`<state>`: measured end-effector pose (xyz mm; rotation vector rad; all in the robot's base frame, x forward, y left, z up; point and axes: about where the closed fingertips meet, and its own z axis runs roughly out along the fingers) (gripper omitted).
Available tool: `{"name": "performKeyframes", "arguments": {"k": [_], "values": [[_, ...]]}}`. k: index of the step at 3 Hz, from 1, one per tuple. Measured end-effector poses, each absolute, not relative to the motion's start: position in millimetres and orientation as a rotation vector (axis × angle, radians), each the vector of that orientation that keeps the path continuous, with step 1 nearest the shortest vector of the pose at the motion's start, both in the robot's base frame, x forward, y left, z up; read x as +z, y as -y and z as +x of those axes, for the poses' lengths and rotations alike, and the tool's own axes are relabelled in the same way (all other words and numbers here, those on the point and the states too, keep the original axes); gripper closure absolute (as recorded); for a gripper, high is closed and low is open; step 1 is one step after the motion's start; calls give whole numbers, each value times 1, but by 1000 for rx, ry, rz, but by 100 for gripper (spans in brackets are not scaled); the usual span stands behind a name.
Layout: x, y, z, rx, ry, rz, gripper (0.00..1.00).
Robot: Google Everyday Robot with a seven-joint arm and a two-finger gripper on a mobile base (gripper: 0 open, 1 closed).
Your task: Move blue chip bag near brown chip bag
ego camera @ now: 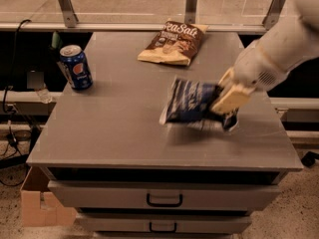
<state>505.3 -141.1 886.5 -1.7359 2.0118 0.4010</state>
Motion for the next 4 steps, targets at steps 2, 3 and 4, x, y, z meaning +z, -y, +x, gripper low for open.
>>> {"name": "performKeyframes", "arguments": {"k": [2,3,4], "values": [[927,147,522,326,-1956,-1688,100],[925,152,532,304,-1958,-1652,100],[921,172,582,215,-1938,-1614,100]]}}
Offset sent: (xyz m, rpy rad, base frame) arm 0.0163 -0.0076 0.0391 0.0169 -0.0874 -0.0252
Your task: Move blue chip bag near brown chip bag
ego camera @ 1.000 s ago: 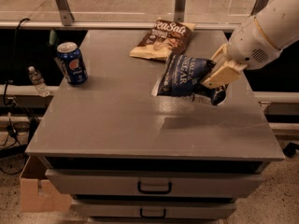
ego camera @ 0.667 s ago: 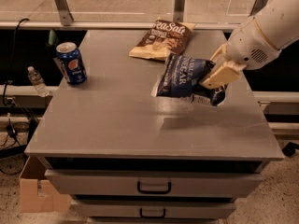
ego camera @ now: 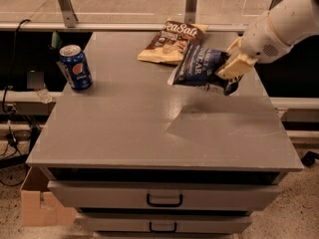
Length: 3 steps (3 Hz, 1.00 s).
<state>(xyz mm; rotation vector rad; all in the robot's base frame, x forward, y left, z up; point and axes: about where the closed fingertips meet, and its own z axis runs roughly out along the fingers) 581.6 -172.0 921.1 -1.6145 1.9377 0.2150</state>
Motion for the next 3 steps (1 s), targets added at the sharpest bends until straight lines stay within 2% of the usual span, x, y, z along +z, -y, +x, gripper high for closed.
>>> {"name": "performKeyframes", "arguments": {"k": [2,3], "values": [[929,223,694,49,-1900,-1542,100],[929,232,728,14,-1884,-1515,84]]}}
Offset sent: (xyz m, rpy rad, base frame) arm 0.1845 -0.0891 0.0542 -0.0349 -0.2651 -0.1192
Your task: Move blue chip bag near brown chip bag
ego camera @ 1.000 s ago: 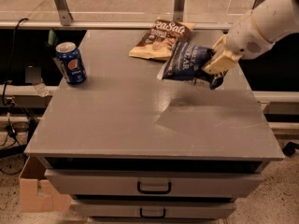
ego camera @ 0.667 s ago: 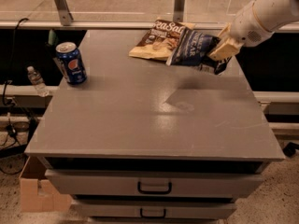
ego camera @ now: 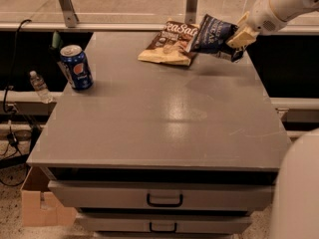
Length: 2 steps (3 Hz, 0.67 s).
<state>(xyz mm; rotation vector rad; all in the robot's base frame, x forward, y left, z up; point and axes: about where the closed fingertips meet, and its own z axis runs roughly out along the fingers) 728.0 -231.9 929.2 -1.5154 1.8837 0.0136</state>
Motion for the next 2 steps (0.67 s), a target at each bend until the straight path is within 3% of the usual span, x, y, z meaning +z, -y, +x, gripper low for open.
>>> {"name": "performKeyframes", "arguments": {"k": [2], "values": [[929,233,765,-6,-1857,-1454,37]]}}
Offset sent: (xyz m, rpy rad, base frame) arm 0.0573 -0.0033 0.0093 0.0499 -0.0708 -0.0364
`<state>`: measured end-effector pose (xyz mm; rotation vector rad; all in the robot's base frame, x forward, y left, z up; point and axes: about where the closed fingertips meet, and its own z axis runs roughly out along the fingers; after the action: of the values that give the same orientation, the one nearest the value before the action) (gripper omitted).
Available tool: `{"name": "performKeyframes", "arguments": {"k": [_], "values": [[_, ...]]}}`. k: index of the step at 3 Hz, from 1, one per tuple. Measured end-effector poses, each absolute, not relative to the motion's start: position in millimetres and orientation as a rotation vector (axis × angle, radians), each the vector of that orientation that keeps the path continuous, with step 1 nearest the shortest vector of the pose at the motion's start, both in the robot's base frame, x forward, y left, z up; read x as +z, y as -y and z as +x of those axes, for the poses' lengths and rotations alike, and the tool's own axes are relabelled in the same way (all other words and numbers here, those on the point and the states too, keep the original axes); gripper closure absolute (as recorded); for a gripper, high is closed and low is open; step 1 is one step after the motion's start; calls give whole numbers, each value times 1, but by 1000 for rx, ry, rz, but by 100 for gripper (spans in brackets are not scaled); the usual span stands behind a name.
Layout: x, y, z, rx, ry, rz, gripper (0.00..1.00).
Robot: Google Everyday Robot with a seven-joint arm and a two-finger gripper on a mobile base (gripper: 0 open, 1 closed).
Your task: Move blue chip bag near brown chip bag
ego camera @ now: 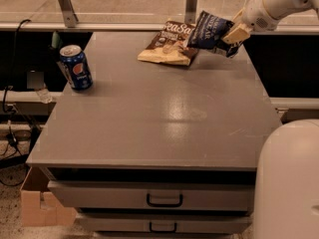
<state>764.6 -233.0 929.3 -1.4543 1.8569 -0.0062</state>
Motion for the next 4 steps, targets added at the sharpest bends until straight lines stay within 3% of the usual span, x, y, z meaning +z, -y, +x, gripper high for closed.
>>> {"name": "performKeyframes", "arguments": {"k": [1,2,4], "values": [[924,223,769,16,-1857,-1470,14],[919,211,770,33,-1857,-1495,0],[944,220,726,93,-1850,-1465,0]]}}
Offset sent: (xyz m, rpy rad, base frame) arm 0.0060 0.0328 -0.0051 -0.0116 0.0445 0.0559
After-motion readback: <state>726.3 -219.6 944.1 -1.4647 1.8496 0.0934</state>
